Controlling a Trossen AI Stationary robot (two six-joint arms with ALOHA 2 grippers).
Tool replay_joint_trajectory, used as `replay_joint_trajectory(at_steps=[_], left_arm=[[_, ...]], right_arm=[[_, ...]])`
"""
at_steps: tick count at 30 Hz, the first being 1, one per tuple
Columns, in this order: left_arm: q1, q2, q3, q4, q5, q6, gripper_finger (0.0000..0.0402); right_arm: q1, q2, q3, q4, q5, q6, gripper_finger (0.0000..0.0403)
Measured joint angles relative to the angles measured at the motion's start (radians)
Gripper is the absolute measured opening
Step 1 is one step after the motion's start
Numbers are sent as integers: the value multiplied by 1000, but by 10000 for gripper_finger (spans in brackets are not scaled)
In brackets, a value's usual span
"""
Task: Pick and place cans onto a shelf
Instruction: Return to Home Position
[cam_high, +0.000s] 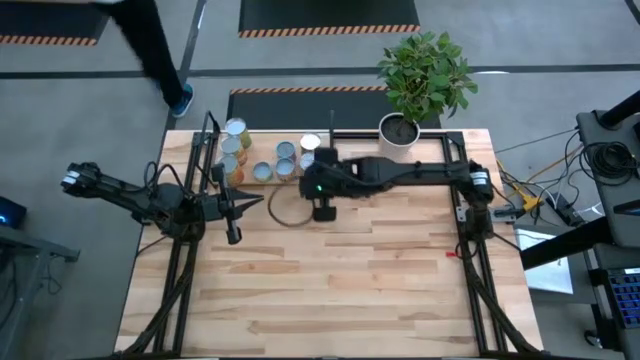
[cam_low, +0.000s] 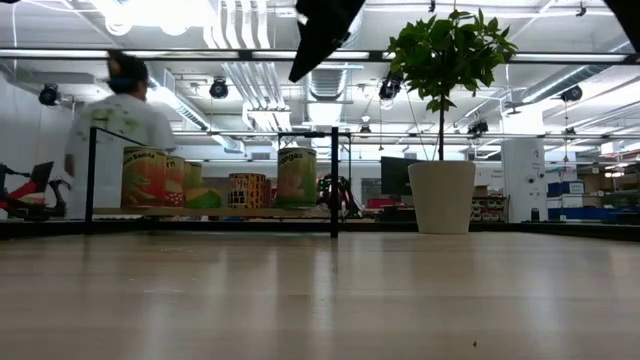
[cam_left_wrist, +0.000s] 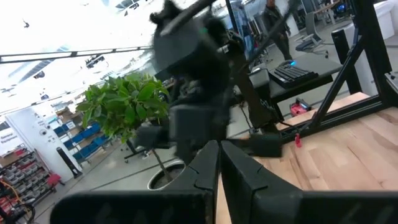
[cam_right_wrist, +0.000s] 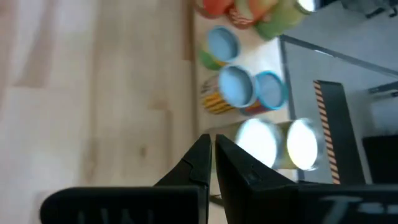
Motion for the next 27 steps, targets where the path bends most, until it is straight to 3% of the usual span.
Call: replay_joint_trajectory(at_steps=[8,27], left_arm=[[0,4,0,0,0,-45,0],[0,42,0,-1,-2,-118,0]], right_arm=[[113,-111,-263,171,0,65,12],[185,-521,-1038,1041,-1,99,12]])
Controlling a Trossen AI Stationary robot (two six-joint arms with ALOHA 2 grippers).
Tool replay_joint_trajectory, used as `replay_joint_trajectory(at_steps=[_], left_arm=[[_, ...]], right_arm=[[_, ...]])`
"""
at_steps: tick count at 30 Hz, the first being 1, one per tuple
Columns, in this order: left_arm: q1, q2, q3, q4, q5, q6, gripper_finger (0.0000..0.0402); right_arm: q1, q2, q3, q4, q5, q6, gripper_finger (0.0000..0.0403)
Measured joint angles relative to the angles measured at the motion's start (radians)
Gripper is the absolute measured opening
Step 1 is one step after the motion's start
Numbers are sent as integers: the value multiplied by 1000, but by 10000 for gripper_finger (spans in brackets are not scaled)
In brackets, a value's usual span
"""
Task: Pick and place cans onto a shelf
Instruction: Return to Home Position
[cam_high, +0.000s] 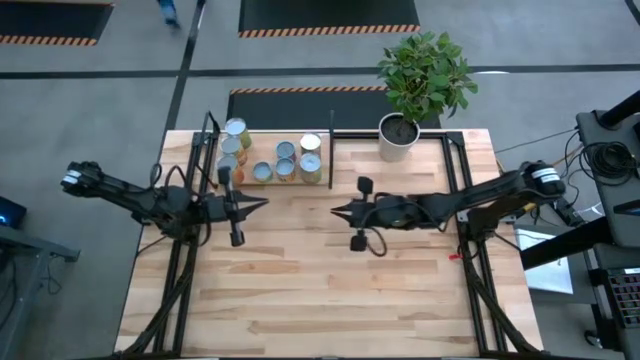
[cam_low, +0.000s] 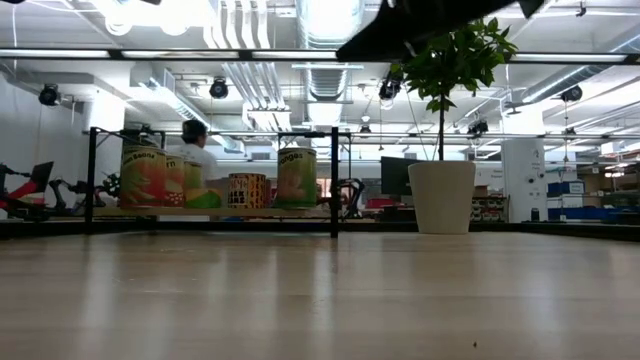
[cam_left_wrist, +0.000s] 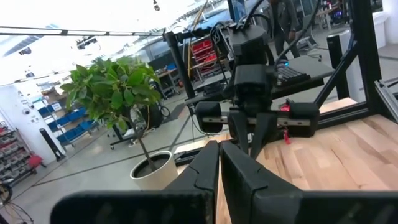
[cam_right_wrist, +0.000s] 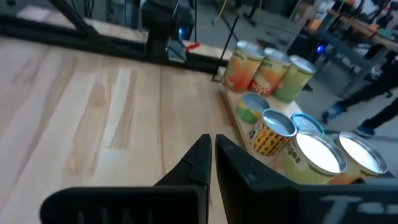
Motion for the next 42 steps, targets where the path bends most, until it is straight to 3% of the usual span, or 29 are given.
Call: replay_joint_trajectory(at_steps=[6,15,25,34,42], left_arm=[[0,20,0,0,-1,-4,0],[0,27,0,-17,-2,-70,0],[0,-104,7,-260,3,-202,0],[-1,-213,-75,-290,264,-279,0],[0,-274,-170,-292,274,-321,0]], right_arm=[[0,-85,-161,152,-12,2,12],[0,-218,-302,199,-52,-25,12],[0,-484,-472,193,-52,-27,12],[-1,-711,-626,190,-51,-34,12],[-1,-881,-748,190,-51,-36,12]])
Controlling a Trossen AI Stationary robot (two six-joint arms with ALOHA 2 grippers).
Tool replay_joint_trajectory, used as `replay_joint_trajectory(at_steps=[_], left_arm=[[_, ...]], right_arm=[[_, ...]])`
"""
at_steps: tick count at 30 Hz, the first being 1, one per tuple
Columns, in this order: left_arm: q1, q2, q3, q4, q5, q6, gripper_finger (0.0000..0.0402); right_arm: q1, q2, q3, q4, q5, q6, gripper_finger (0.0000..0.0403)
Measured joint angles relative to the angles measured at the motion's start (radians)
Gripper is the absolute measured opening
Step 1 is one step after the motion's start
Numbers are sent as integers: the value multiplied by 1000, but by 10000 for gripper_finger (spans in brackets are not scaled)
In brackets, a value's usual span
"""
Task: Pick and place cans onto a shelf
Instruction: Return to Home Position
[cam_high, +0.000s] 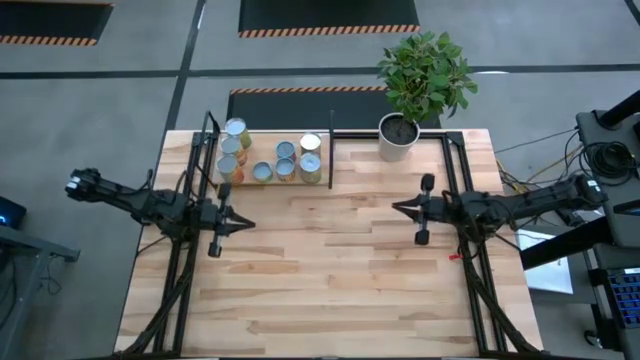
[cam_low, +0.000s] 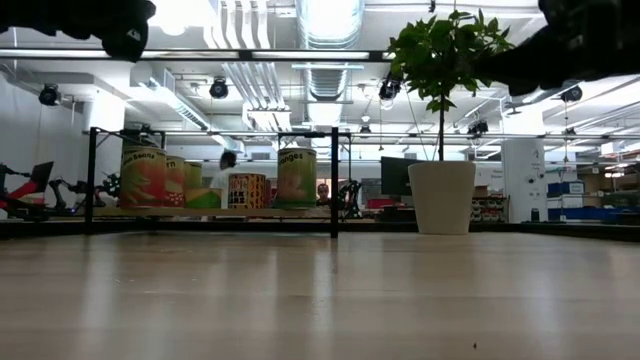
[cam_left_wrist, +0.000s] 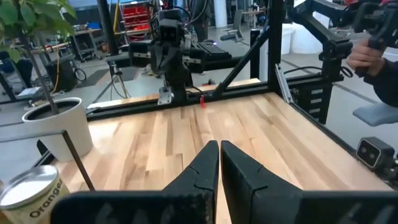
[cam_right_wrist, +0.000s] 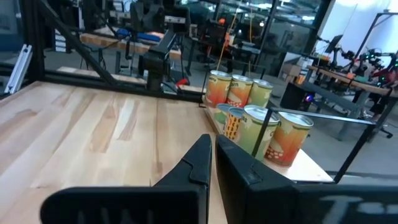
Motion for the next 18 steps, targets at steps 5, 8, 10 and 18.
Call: replay_joint_trajectory(at_steps=[5,8,10,18], left_arm=[[0,-52,-29,0,1,0,0],[0,-95,-48,-6,4,1,0],[0,-131,-60,-24,4,1,0],[0,-267,-68,-81,4,1,0]], right_arm=[[0,-74,-40,-4,0,-18,12],[0,-103,-58,-4,0,-26,12],[0,-119,-68,-5,0,-33,12],[0,-176,-76,-39,0,-45,12]])
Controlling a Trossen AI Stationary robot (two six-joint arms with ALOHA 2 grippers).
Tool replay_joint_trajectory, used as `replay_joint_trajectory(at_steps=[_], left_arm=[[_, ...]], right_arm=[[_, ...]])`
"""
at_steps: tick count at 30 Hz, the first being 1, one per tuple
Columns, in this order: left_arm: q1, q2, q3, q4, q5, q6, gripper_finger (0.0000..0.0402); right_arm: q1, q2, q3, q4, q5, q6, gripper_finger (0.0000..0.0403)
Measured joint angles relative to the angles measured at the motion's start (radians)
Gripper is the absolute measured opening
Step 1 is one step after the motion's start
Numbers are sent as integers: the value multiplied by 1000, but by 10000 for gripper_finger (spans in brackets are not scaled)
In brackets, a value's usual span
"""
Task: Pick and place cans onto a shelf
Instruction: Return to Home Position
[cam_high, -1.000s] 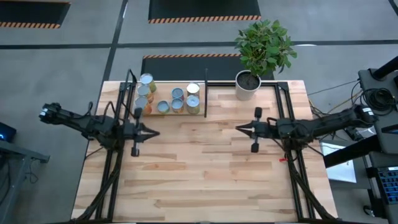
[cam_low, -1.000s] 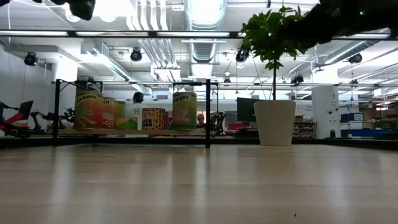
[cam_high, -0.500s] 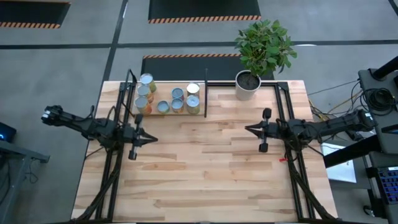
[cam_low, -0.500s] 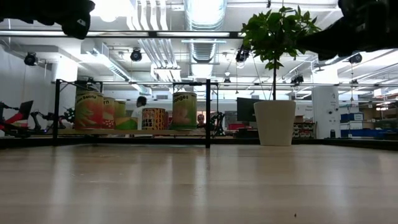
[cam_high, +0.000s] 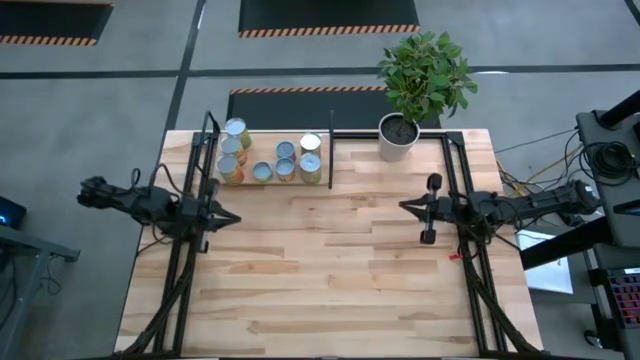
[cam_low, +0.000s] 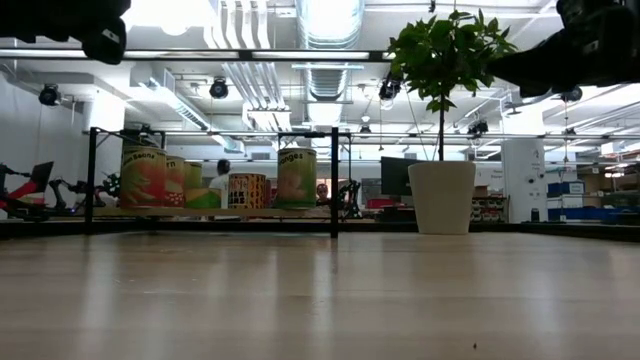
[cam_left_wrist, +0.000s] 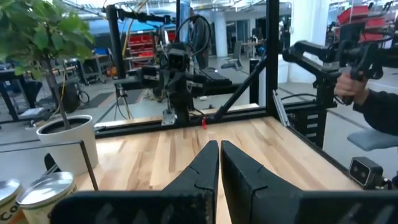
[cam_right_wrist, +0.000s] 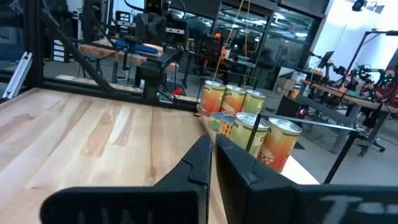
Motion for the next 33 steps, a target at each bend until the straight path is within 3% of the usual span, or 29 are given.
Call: replay_joint_trajectory(at_steps=[11,28,33], left_arm=[[0,-178,-45,-72,0,2,0],[2,-178,-132,-59,0,0,0],[2,-178,-180,-45,0,-28,0]], right_arm=[[0,-77,-1,-80,0,-6,12],[0,-301,-33,-283,-8,-23,12],[0,-300,-65,-274,-8,-35,12]])
